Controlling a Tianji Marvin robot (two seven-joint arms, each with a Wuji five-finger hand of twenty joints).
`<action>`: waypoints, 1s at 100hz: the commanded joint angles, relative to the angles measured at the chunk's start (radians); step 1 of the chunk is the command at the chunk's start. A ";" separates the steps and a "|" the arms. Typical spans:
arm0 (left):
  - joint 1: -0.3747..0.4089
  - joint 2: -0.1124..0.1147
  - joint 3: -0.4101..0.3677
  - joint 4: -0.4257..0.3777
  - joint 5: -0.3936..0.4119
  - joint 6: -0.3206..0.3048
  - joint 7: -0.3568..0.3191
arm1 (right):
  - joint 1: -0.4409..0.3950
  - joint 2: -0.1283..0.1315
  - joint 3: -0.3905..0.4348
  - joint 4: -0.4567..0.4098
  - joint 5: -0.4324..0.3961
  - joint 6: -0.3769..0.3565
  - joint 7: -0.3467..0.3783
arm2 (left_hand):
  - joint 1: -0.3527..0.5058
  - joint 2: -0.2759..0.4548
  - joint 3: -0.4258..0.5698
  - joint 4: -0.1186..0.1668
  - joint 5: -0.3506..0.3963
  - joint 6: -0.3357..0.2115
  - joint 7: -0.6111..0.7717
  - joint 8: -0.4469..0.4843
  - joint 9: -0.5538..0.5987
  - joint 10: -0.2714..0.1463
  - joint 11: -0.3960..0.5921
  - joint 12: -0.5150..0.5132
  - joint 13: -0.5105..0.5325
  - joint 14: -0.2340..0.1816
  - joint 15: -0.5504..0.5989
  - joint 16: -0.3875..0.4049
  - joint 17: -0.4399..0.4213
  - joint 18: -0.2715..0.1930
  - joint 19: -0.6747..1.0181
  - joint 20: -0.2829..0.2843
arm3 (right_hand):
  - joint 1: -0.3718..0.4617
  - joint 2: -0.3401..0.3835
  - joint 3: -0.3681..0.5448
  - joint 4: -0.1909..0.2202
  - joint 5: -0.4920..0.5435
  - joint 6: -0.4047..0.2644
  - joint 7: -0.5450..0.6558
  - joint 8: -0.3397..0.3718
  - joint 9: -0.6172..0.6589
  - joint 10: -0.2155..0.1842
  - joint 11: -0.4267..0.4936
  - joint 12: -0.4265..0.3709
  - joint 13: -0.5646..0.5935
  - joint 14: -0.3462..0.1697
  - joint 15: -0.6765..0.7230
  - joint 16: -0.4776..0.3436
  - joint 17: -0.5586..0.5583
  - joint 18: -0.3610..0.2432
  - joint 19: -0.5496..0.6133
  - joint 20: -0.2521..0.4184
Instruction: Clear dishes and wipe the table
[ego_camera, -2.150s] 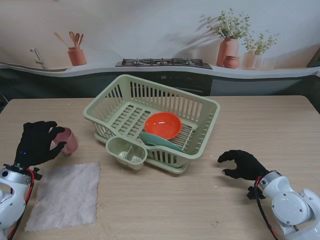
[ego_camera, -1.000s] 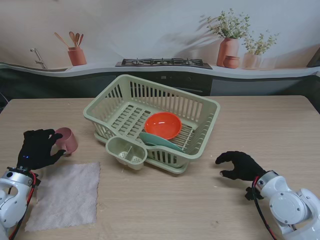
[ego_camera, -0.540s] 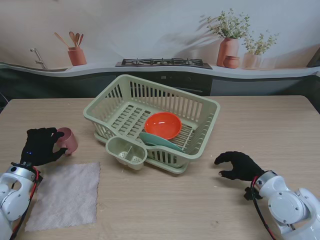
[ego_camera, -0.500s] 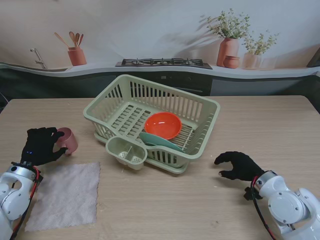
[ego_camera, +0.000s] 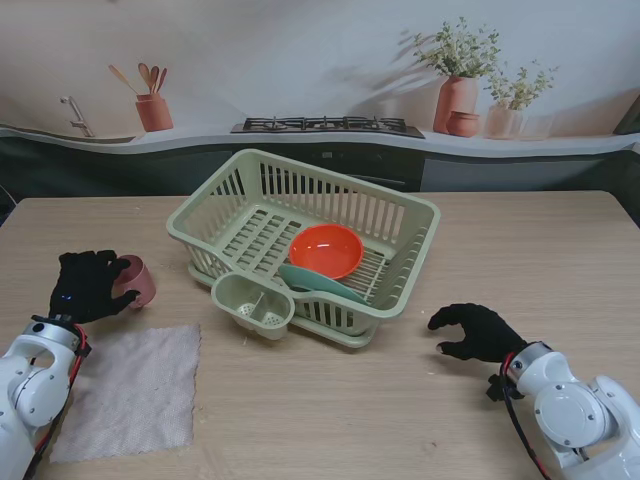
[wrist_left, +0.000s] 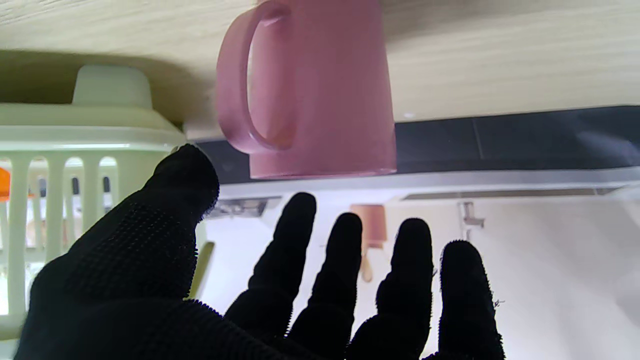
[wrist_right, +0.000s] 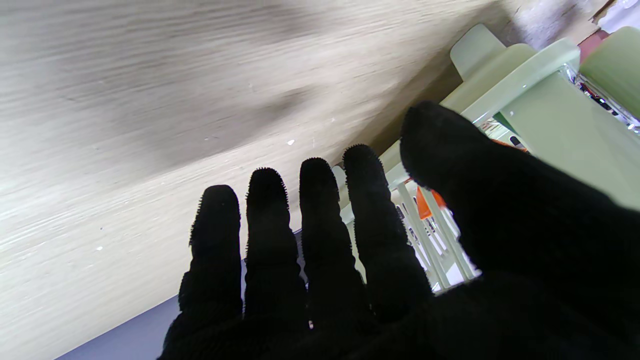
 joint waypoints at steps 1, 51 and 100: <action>-0.011 0.000 0.008 0.004 -0.005 0.008 -0.018 | -0.004 0.000 -0.003 -0.005 -0.003 0.002 0.013 | -0.022 0.034 -0.019 0.027 0.000 0.020 -0.009 -0.003 -0.038 0.008 0.008 -0.017 -0.030 -0.014 -0.008 -0.005 -0.017 -0.004 -0.029 -0.017 | -0.030 -0.024 -0.016 -0.002 -0.032 0.000 -0.006 0.010 -0.025 -0.017 -0.004 -0.009 -0.030 -0.026 -0.012 -0.006 -0.014 -0.024 -0.002 0.014; -0.042 0.004 0.055 0.040 -0.005 0.055 -0.042 | -0.008 -0.001 -0.004 -0.012 0.002 0.011 0.013 | -0.003 0.041 -0.019 0.032 -0.002 0.023 0.001 -0.001 -0.042 0.015 0.011 -0.016 -0.033 -0.009 -0.003 -0.006 0.000 -0.003 0.007 -0.007 | -0.034 -0.017 -0.016 -0.002 -0.031 -0.002 -0.005 0.010 -0.023 -0.018 -0.004 -0.008 -0.029 -0.027 -0.013 -0.006 -0.013 -0.021 -0.004 0.019; -0.050 0.005 0.066 0.043 -0.007 0.068 -0.055 | -0.010 -0.002 -0.006 -0.015 0.007 0.018 0.011 | 0.019 0.051 -0.005 0.035 0.027 0.033 0.011 -0.002 -0.013 0.034 0.024 -0.010 -0.008 0.026 0.033 0.001 0.038 0.019 0.087 0.027 | -0.037 -0.015 -0.017 -0.002 -0.031 -0.002 -0.004 0.009 -0.025 -0.019 -0.004 -0.008 -0.028 -0.029 -0.013 -0.005 -0.012 -0.018 -0.004 0.023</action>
